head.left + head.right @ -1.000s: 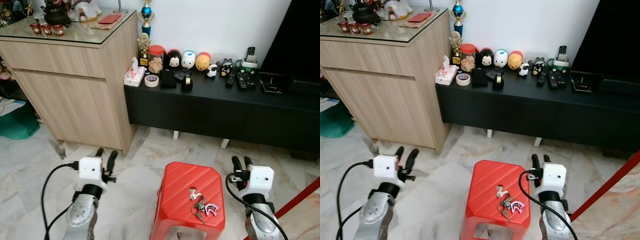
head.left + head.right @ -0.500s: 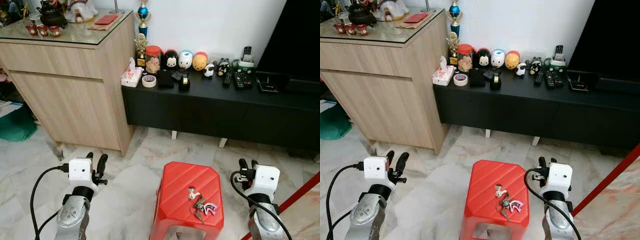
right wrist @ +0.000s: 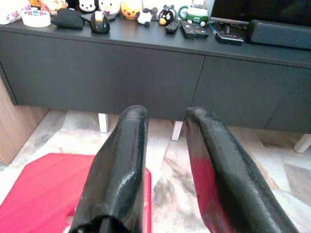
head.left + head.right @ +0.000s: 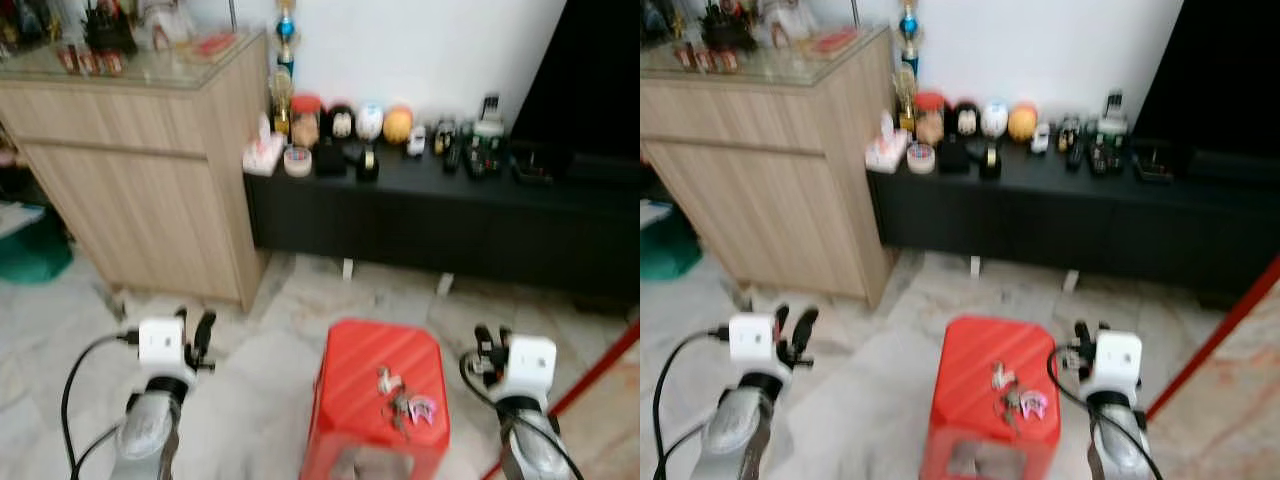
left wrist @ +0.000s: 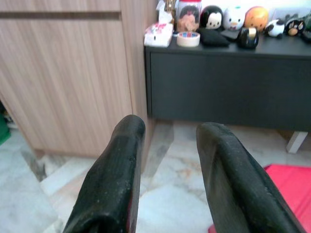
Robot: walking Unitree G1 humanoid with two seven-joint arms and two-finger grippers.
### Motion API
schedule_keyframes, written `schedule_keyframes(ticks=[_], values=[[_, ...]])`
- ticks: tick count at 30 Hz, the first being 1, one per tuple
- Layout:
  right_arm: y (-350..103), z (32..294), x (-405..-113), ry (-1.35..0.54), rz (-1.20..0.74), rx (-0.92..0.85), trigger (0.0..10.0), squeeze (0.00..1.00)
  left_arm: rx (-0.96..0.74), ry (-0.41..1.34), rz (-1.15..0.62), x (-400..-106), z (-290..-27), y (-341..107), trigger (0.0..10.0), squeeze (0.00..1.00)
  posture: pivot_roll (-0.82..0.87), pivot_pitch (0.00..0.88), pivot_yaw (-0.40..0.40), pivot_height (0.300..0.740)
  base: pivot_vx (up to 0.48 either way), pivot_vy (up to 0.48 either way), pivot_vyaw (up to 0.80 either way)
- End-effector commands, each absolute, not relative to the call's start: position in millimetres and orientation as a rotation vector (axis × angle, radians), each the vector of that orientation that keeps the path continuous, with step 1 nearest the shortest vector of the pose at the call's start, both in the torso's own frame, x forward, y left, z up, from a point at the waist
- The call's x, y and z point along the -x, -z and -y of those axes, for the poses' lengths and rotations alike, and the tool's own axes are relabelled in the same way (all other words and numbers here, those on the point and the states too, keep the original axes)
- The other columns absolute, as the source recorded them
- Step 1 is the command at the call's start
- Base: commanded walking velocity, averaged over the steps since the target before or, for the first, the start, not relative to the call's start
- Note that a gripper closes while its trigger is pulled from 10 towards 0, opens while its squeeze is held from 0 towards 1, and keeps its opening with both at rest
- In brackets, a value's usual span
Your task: Hang keys on a hook
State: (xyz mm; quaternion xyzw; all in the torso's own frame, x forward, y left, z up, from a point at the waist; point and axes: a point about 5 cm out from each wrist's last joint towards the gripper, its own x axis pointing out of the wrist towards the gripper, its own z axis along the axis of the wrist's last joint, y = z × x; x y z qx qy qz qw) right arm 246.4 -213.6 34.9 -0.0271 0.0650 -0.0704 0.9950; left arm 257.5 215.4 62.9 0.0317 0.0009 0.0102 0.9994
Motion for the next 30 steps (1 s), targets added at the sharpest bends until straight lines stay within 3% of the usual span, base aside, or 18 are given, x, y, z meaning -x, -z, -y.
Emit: schedule_keyframes(ticks=[1, 20, 30], values=[[-37.6, 217.9, -245.5, 0.151, -0.132, 0.056, 10.0, 0.0, -0.066, -0.023, -0.003, -255.9, -214.4, -64.2, 10.0, 0.0, 0.02, 0.0, -0.049, 0.658, 0.0, 0.0, 0.0], [-28.4, 208.7, -251.9, 0.113, -0.208, 0.035, 10.0, 0.0, -0.061, -0.029, -0.039, -246.2, -210.3, -58.9, 10.0, 0.0, 0.07, 0.0, -0.072, 0.658, 0.0, 0.0, 0.0], [-29.4, 209.8, -254.0, 0.104, -0.188, 0.034, 10.0, 0.0, -0.068, -0.017, -0.044, -253.0, -210.3, -61.8, 10.0, 0.0, 0.06, 0.0, -0.052, 0.636, 0.0, 0.0, 0.0]])
